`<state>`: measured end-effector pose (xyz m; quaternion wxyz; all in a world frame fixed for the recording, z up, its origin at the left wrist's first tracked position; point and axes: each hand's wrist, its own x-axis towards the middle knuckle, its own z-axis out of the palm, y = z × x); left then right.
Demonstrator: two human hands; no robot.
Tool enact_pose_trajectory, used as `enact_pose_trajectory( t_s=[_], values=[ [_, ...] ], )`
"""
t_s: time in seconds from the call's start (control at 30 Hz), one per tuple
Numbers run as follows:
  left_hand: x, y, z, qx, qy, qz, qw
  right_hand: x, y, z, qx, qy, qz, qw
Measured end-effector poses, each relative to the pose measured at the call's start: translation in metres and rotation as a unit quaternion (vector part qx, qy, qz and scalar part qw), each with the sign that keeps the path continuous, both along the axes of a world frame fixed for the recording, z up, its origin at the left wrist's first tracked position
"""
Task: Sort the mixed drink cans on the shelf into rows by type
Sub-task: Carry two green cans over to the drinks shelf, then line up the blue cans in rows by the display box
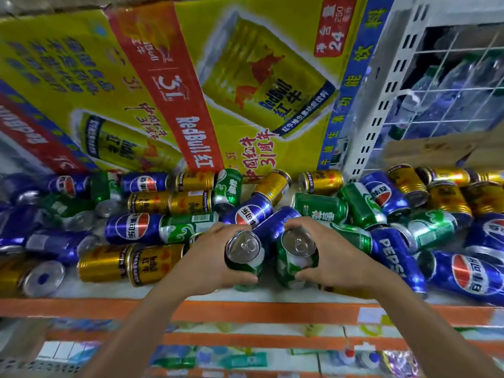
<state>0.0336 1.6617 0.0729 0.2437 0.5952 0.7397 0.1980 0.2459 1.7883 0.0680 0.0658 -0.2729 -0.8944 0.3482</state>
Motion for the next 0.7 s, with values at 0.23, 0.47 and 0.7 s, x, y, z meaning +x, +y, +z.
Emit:
enact_pose_trajectory(
  t_s=[0.23,0.47,0.7],
  values=[
    [0.003,-0.010,0.005,0.007,-0.008,0.024,1.000,-0.006,-0.003,0.019,0.055,-0.023,0.050,0.997],
    [-0.018,-0.043,0.023,0.105,0.072,0.115,0.985,-0.055,-0.037,0.046,0.151,0.061,0.071,0.984],
    [-0.074,-0.098,0.024,0.112,0.194,0.174,0.959,-0.144,-0.094,0.051,0.180,0.086,0.158,0.967]
  ],
)
